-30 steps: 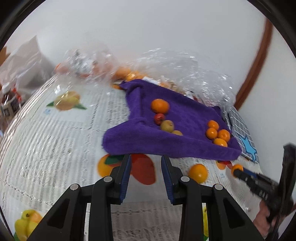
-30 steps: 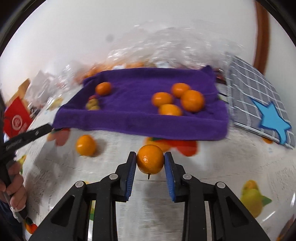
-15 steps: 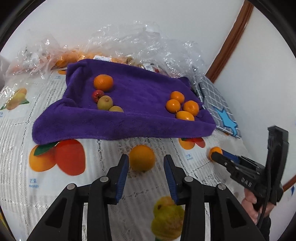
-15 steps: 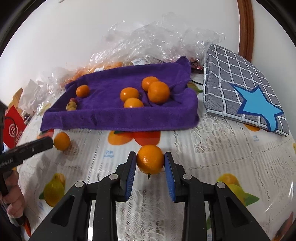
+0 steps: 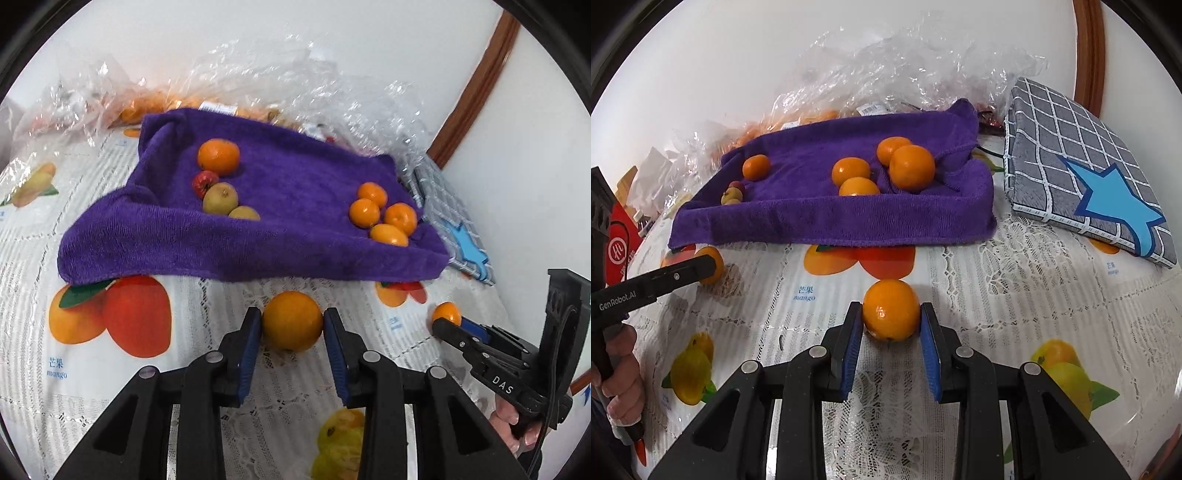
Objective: Organize fruits
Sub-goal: 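Grasp another loose orange with the left tool, then carry both oranges onto the purple towel and lower them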
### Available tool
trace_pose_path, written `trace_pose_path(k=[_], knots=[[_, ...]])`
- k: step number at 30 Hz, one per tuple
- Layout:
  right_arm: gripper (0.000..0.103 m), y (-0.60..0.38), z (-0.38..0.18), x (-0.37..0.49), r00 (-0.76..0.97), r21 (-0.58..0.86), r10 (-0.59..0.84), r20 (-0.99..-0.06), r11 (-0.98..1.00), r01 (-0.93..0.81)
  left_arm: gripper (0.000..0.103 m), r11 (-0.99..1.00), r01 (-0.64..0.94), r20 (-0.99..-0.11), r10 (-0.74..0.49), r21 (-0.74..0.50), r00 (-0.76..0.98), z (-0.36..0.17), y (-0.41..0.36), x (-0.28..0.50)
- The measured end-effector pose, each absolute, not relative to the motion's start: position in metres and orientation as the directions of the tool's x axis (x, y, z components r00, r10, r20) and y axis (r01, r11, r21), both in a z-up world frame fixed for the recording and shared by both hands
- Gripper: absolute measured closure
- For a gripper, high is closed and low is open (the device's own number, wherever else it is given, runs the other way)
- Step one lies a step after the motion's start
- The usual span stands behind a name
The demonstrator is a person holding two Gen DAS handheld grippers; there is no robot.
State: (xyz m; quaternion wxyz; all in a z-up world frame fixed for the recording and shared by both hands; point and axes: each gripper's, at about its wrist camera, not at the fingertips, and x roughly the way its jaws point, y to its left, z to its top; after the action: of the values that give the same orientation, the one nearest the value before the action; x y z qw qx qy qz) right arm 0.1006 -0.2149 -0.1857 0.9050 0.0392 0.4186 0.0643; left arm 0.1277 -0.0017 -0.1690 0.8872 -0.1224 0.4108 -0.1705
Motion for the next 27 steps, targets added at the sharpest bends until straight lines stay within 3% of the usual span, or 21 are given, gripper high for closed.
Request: trace_pose_path(k=[5, 18, 27], knots=[[0.072, -0.222, -0.18, 0.096, 0.666, 0.147, 0.161, -0.728, 0.986, -0.078, 0.07, 0.933, 0.199, -0.626, -0.349, -0.299, 0.697, -0.152, 0.004, 0.116], [0.072, -0.248, -0.118, 0.142, 0.739, 0.122, 0.126, -0.662, 0.991, -0.059, 0.07, 0.938, 0.111, -0.58, -0.293, -0.328, 0.76, -0.094, 0.034, 0.161], [0.072, -0.248, -0.106, 0.21, 0.75, 0.088, 0.114, -0.652, 0.993, -0.074, 0.07, 0.934, 0.058, -0.64, -0.285, -0.352, 0.713, -0.107, 0.033, 0.216]])
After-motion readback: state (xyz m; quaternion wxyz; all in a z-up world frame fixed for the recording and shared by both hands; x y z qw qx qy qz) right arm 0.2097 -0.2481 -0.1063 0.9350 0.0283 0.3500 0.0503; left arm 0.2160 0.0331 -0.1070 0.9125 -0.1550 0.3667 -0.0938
